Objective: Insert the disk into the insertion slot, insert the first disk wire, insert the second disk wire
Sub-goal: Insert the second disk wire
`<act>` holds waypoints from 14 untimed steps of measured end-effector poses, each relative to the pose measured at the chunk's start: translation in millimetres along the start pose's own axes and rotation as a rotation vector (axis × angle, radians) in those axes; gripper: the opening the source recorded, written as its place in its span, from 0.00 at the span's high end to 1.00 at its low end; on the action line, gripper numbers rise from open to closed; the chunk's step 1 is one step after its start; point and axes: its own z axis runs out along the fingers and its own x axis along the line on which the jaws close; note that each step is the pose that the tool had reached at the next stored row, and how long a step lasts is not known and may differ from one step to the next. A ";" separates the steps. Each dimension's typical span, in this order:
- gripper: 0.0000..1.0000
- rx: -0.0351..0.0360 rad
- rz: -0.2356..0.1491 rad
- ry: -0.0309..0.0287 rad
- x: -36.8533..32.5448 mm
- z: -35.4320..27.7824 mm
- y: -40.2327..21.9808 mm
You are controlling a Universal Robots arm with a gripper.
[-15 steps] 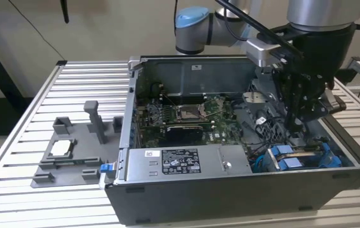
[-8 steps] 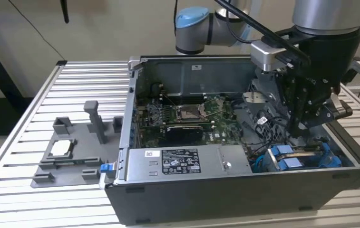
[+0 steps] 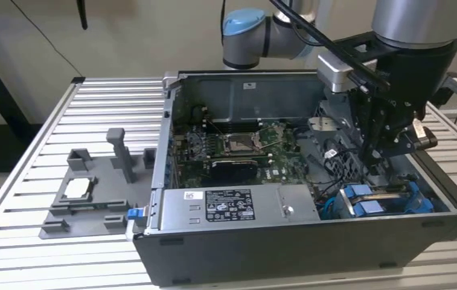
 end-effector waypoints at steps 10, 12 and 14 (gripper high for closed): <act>0.84 -0.0820 0.000 -0.0108 5.3 4.9 -26.3; 0.84 -0.0946 0.000 -0.0124 6.8 5.9 -31.6; 0.84 -0.1036 0.000 -0.0135 8.8 6.5 -34.5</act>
